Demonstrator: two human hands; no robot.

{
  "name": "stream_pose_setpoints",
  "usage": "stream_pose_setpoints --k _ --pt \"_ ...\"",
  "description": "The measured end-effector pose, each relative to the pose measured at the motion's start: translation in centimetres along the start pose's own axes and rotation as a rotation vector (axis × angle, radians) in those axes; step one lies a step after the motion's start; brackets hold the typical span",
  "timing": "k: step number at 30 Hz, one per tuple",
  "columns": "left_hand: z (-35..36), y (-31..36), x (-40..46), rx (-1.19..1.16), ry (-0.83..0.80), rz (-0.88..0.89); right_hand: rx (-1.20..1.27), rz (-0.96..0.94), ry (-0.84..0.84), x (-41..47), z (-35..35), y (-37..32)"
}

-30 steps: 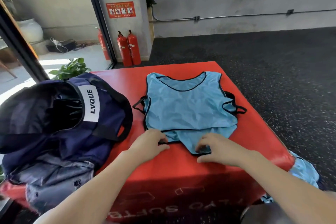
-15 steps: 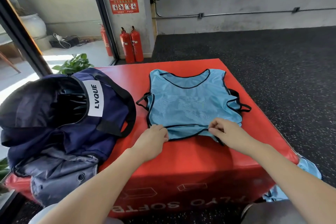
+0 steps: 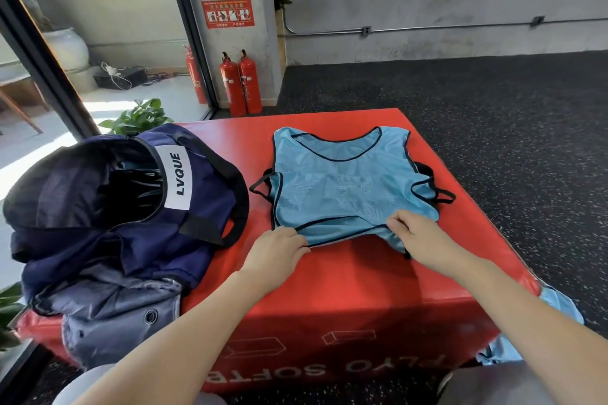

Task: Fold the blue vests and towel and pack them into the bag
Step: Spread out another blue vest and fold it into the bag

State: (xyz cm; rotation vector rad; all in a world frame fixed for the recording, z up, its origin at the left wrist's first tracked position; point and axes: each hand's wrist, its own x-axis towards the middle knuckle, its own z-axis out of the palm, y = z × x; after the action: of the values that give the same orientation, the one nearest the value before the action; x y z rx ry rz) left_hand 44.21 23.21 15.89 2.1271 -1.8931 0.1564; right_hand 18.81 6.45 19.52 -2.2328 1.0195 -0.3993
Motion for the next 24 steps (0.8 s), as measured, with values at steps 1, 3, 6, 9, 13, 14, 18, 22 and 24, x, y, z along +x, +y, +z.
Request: stream_pose_setpoints --k 1,3,6,9,13,14,18,22,24 --pt "-0.2 0.1 -0.1 -0.045 0.009 -0.043 0.008 -0.004 0.009 -0.1 0.0 -0.1" --pt "-0.7 0.3 0.0 -0.144 0.030 -0.143 0.062 -0.035 0.001 -0.3 -0.1 -0.4" --pt "-1.9 -0.2 0.3 -0.253 0.079 -0.271 0.156 -0.041 -0.066 -0.4 -0.6 -0.2" --pt "-2.9 -1.4 0.3 -0.348 0.141 -0.315 0.147 -0.037 -0.053 -0.4 -1.0 0.5" --pt "-4.2 -2.1 0.2 -0.379 0.249 -0.309 0.086 -0.071 0.032 -0.9 -1.8 0.8" --pt "-4.4 -2.3 0.1 -0.376 0.273 -0.308 0.064 -0.075 0.060 -1.0 -2.2 0.9" --pt "-5.1 -2.8 -0.2 -0.380 0.310 -0.297 0.004 -0.053 0.197 -1.5 -4.0 1.7" --pt "-5.8 -2.9 -0.7 -0.337 0.340 -0.277 -0.025 -0.031 0.307 -2.3 -6.0 2.6" --pt "-6.1 -2.8 -1.0 -0.331 0.347 -0.279 -0.017 -0.033 0.333 -2.8 -6.8 3.1"
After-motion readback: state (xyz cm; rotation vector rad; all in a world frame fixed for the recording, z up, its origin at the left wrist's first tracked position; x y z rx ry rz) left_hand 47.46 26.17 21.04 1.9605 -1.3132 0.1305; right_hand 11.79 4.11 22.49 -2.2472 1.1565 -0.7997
